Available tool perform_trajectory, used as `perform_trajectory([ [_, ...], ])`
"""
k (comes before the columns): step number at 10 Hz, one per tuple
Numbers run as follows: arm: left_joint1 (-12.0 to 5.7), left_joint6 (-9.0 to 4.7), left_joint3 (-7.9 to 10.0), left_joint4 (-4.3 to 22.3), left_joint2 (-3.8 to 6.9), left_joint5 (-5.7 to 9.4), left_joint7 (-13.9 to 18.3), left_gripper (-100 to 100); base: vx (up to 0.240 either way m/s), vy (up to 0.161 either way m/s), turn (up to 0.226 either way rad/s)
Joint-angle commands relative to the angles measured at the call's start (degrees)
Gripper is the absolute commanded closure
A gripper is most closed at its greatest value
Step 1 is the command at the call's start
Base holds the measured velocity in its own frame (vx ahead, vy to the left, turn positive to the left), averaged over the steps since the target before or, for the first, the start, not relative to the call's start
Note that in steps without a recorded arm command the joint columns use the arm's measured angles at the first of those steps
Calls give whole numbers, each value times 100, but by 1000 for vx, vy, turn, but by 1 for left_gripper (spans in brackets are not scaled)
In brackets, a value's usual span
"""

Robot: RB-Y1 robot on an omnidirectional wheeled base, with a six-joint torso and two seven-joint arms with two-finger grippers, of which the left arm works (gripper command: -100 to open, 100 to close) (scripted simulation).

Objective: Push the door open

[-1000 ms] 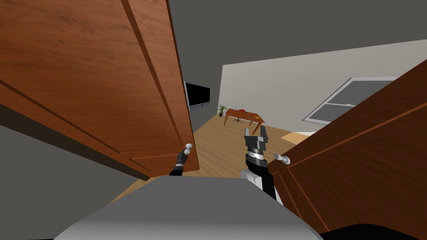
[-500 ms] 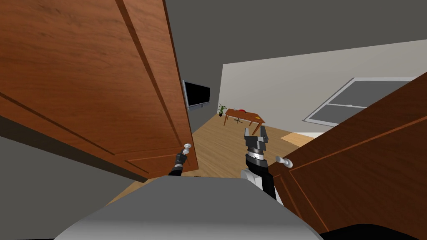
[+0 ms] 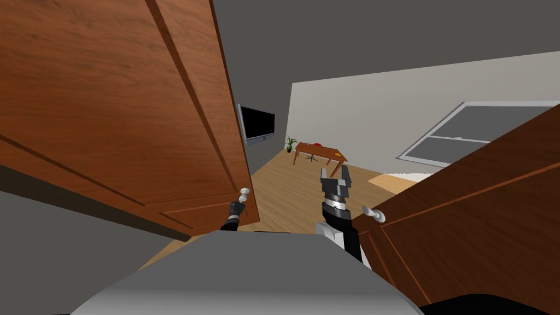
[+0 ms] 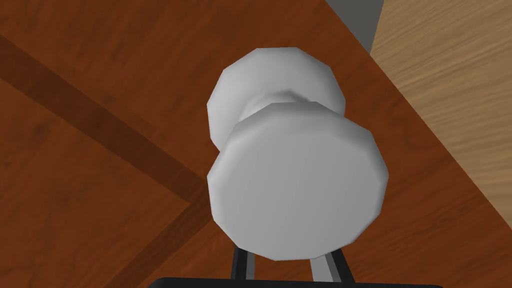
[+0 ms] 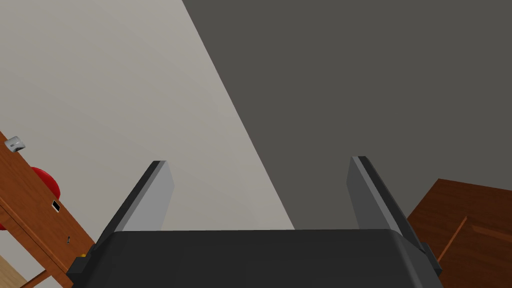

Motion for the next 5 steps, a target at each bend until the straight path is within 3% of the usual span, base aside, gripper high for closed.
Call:
perform_trajectory([
  [1, -78, -61, 15, -124, 10, 39, 182, 100, 41, -22, 6],
  [5, -106, -95, 0, -95, 60, 259, 826, 100, 40, -27, 0],
])
